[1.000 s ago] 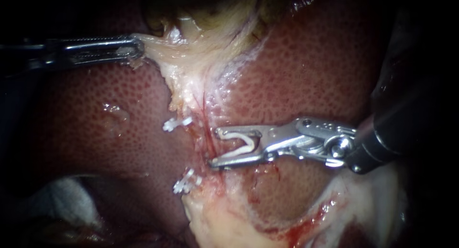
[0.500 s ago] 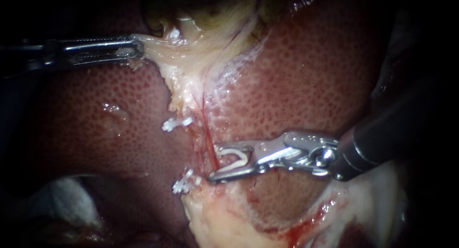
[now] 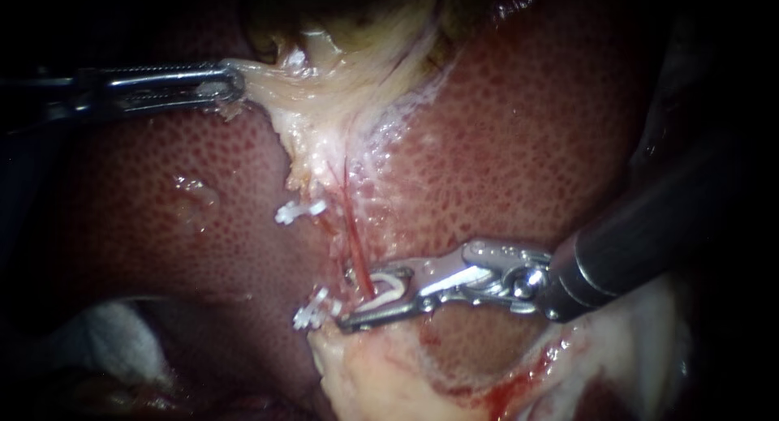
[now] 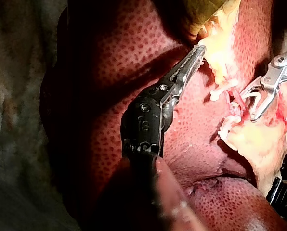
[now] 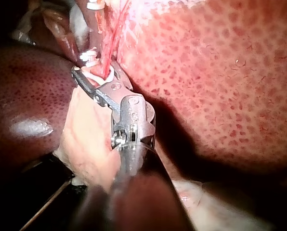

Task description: Clipping first clip right tube

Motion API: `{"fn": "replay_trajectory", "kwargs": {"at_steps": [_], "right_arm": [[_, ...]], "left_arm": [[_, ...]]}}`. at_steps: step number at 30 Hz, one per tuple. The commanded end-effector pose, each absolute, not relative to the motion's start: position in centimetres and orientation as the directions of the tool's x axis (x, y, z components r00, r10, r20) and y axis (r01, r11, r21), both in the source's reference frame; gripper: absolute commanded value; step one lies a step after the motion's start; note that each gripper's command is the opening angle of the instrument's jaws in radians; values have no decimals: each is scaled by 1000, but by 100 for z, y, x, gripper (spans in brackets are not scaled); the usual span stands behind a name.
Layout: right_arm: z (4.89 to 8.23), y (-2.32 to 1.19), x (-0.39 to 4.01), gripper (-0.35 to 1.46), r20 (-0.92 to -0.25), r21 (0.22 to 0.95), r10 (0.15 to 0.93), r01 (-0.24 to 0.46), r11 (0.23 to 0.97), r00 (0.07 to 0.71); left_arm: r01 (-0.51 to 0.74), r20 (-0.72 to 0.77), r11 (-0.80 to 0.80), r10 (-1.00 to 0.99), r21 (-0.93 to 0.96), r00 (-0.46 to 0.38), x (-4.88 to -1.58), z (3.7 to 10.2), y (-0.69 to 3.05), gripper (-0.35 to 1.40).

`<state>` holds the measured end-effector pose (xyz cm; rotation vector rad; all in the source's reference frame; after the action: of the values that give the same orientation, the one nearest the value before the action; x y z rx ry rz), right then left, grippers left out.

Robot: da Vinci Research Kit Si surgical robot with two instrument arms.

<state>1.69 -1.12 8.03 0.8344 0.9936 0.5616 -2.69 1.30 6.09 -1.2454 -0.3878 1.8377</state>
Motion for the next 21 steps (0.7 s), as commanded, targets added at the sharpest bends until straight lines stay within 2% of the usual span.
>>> {"fn": "replay_trajectory", "kwargs": {"at_steps": [1,7,11,16,18,21], "right_arm": [[803,-112,169,44,-493,821,745,-45,570,450],[803,-112,168,32,-464,837,765,-61,543,447],[803,-112,166,5,-448,849,772,-58,526,451],[803,-113,166,-16,-423,862,787,-68,502,450],[803,-113,164,-35,-392,880,800,-69,470,455],[803,-112,163,-35,-363,896,809,-67,440,463]], "left_arm": [[-477,-602,-583,788,-658,-133,-269,610,129,-35],[-477,-602,-583,787,-657,-133,-269,610,129,-35],[-478,-602,-583,787,-657,-133,-269,610,129,-35],[-478,-602,-583,787,-657,-133,-270,610,129,-35],[-478,-602,-583,787,-657,-133,-270,610,129,-35],[-478,-602,-583,787,-657,-133,-270,610,129,-35]]}}
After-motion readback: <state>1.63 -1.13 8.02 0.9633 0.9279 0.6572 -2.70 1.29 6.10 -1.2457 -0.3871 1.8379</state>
